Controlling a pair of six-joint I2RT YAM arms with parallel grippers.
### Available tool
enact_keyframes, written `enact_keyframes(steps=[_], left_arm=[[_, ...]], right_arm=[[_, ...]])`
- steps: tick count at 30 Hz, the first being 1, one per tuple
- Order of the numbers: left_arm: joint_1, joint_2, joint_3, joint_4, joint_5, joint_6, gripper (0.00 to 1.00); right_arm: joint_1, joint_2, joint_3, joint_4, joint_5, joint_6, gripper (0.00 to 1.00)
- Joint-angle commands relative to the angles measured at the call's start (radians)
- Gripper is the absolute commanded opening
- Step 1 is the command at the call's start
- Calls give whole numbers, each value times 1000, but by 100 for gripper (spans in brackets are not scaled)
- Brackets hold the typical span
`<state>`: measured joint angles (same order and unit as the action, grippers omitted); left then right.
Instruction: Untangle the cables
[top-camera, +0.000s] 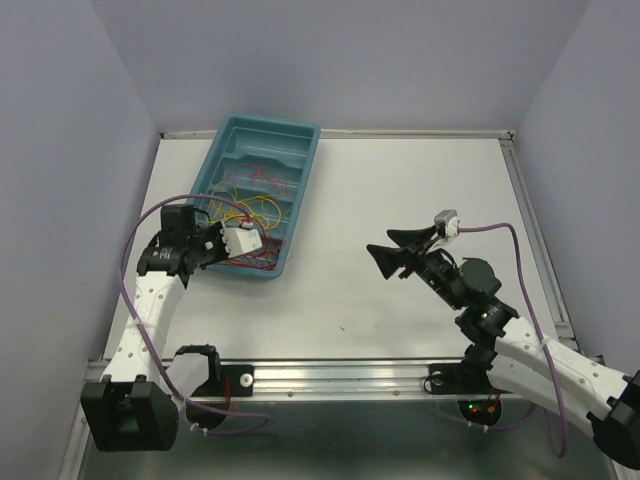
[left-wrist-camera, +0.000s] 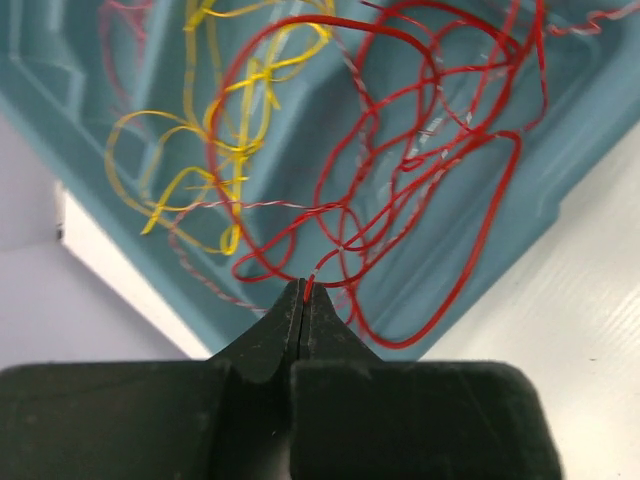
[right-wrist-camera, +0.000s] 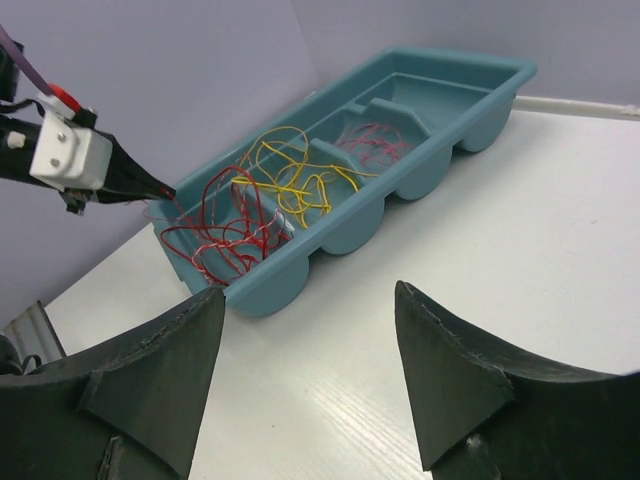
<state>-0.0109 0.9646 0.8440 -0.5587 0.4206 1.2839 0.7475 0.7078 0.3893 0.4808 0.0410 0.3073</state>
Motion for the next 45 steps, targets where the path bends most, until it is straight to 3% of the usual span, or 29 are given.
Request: enact_keyframes(steps=[1, 7, 9, 13, 21, 29, 32, 33, 36, 40, 42, 45], left_arm=[[3, 20, -60, 28, 29, 89, 0], [3, 202, -109, 160, -43, 69, 0], [3, 302, -60, 152, -54, 32, 0], [3, 359, 36, 125, -37, -26, 0], [3, 241, 131, 105, 9, -60, 54], [3, 212, 267, -78, -6, -51, 70], [3, 181, 265, -151, 4, -17, 83], [3, 165, 264, -162, 0, -14, 84], [2, 134, 283, -182, 24, -46, 86], [2, 53, 276, -46, 159, -338, 86], [2, -39, 170, 210, 172, -649, 86], [2, -195, -40, 553, 114, -924, 90]], right_arm=[[6, 5, -4, 61, 5, 0, 73], [4, 22, 0, 64, -6, 0, 73], [6, 24, 0, 64, -4, -2, 73], [6, 30, 3, 64, -13, -2, 73], [6, 45, 8, 65, -21, 1, 72], [4, 55, 11, 65, -21, 4, 74], [4, 62, 14, 64, -23, 4, 78], [4, 64, 14, 65, -23, 6, 83], [4, 62, 14, 65, -16, 6, 85], [4, 65, 22, 65, 29, 1, 91], [4, 59, 22, 65, 129, 21, 94], [6, 29, 0, 65, 229, 16, 95]])
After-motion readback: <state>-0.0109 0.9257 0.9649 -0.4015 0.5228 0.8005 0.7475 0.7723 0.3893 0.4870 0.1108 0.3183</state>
